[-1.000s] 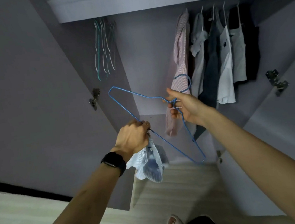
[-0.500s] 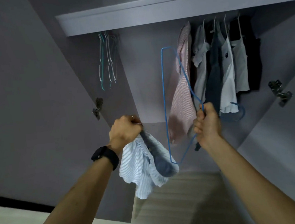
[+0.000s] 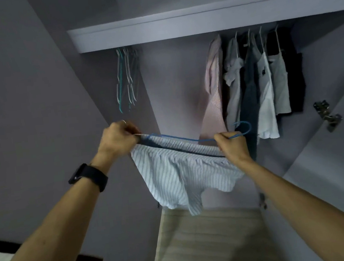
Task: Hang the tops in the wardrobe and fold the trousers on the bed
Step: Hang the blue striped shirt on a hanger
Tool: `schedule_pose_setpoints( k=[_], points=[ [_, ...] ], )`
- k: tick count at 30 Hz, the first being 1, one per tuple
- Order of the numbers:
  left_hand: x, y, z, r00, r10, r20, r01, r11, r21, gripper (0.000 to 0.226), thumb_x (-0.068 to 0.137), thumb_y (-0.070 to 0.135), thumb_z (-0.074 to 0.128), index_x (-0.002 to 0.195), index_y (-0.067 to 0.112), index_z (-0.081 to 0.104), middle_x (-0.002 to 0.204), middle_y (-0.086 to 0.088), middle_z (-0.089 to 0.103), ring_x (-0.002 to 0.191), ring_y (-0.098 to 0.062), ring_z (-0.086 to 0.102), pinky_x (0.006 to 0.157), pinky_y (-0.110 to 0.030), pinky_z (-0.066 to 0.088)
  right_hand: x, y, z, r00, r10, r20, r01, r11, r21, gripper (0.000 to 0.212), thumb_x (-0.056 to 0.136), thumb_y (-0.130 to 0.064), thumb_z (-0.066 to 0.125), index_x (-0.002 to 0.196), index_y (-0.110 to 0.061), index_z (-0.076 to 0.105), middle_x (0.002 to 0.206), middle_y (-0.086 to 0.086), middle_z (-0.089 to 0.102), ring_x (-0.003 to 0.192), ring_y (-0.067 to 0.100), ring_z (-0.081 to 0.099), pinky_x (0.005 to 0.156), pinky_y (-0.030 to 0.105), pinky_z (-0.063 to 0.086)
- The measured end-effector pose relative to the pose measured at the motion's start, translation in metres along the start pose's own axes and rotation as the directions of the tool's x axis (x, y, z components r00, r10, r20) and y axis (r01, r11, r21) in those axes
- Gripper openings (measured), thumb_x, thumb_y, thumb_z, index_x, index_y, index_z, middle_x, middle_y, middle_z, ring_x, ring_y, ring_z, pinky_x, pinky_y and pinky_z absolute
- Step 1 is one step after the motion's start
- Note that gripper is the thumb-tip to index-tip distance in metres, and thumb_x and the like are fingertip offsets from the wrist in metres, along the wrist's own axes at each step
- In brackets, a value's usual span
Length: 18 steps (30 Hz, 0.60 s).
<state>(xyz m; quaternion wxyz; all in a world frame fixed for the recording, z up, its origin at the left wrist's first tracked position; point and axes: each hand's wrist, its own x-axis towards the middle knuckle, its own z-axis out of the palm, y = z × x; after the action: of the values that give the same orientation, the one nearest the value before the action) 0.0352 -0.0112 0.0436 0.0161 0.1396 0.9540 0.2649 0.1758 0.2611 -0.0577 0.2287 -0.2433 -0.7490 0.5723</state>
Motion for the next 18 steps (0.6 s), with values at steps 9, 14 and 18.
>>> schedule_pose_setpoints(
  k=[9,14,18],
  points=[
    [-0.003,0.035,0.014,0.998,0.064,0.01,-0.065,0.978,0.198,0.014,0.069,0.036,0.048,0.077,0.032,0.059,0.074,0.008,0.057,0.074,-0.028,0.056,0.064,-0.032,0.04,0.035,-0.062,0.005,0.87,-0.272,0.411,0.476,0.675,-0.563,0.048,0.094,-0.03,0.058,0.056,-0.015,0.035,0.053,0.001,0.048,0.063,0.026,0.057,0.066,0.033,0.045],
    [0.002,0.059,0.032,0.991,0.078,0.106,-0.09,0.989,0.115,0.022,0.076,0.046,0.051,0.088,0.031,0.062,0.088,-0.002,0.063,0.079,-0.031,0.057,0.068,-0.035,0.043,0.042,-0.097,0.013,0.77,-0.121,0.626,0.592,0.502,-0.631,0.05,0.1,-0.043,0.052,0.057,-0.02,0.043,0.056,-0.007,0.041,0.069,0.024,0.05,0.068,0.033,0.042],
    [0.003,0.059,0.042,0.952,0.169,0.254,-0.174,0.985,-0.005,0.04,0.085,0.068,0.045,0.101,0.037,0.065,0.099,0.011,0.066,0.095,-0.018,0.061,0.085,-0.039,0.05,0.052,-0.108,0.006,0.857,-0.204,0.473,0.463,0.708,-0.533,0.052,0.101,-0.044,0.053,0.068,-0.004,0.058,0.063,0.007,0.063,0.065,0.023,0.059,0.068,0.037,0.048]
  ],
)
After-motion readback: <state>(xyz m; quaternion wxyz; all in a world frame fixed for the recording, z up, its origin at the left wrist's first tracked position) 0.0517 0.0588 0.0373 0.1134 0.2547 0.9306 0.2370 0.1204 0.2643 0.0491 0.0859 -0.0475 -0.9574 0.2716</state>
